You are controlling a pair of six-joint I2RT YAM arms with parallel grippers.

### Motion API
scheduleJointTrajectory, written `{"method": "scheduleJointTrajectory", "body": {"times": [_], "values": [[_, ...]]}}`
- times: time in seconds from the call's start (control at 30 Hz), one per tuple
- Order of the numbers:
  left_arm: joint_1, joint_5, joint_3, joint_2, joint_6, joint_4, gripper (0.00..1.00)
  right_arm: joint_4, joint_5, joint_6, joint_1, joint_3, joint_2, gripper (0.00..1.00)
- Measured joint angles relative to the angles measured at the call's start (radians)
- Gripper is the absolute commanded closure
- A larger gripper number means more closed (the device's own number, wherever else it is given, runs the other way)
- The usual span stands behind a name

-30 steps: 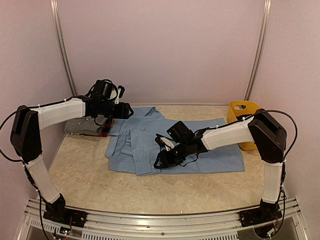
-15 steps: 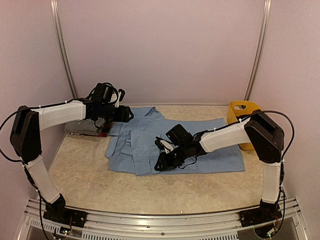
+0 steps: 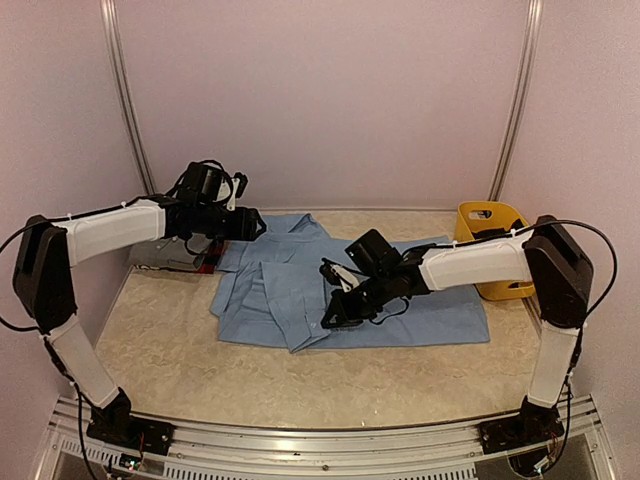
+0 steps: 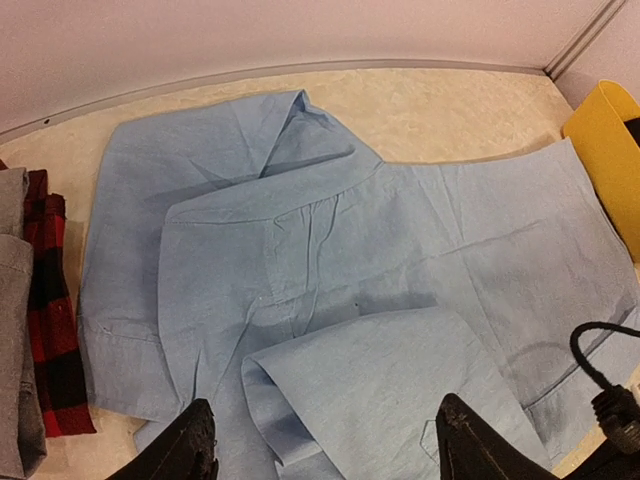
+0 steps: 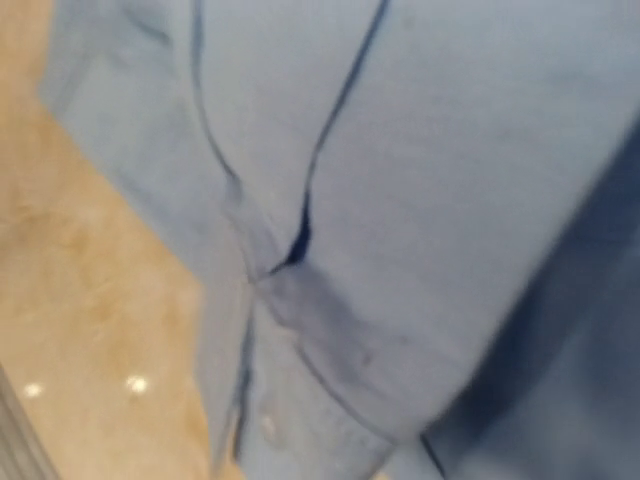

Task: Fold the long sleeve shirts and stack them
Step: Fold the flattened shirt at the center of the board.

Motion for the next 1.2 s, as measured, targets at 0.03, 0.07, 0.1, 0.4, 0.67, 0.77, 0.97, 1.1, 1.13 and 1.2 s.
{"method": "scheduleJointTrajectory", "body": {"times": [0.03, 0.07, 0.1, 0.4, 0.67, 0.77, 0.97, 1.1, 1.13, 1.2], "values": [[-0.001, -0.001, 0.0, -0.005, 0.0, 0.0, 0.29, -0.024, -0.004, -0.014, -0.013, 0.0, -0.025, 1.0], [-0.003, -0.001, 0.0, -0.011, 0.0, 0.0, 0.29, -0.06, -0.011, -0.034, -0.031, 0.002, -0.056, 1.0], [-0.005, -0.002, 0.0, -0.015, 0.0, 0.0, 0.29, -0.095, -0.016, -0.054, -0.053, 0.003, -0.087, 1.0], [-0.023, -0.004, 0.0, -0.037, 0.001, -0.002, 0.29, -0.335, -0.083, -0.208, -0.245, -0.049, -0.224, 1.0], [-0.067, -0.043, -0.006, -0.046, 0.015, -0.008, 0.29, -0.445, -0.146, -0.286, -0.302, -0.071, -0.264, 1.0], [-0.083, -0.057, -0.028, -0.053, 0.016, -0.009, 0.29, -0.475, -0.16, -0.311, -0.311, -0.071, -0.278, 1.0], [-0.09, -0.072, -0.083, -0.065, 0.016, -0.014, 0.29, -0.548, -0.143, -0.357, -0.36, -0.076, -0.288, 1.0], [-0.09, -0.078, -0.095, -0.065, 0.016, -0.018, 0.29, -0.6, -0.109, -0.387, -0.407, -0.091, -0.306, 1.0], [-0.091, -0.078, -0.095, -0.066, 0.016, -0.017, 0.29, -0.613, -0.103, -0.394, -0.417, -0.094, -0.313, 1.0], [-0.092, -0.078, -0.095, -0.066, 0.016, -0.017, 0.28, -0.63, -0.104, -0.402, -0.426, -0.099, -0.33, 1.0]]}}
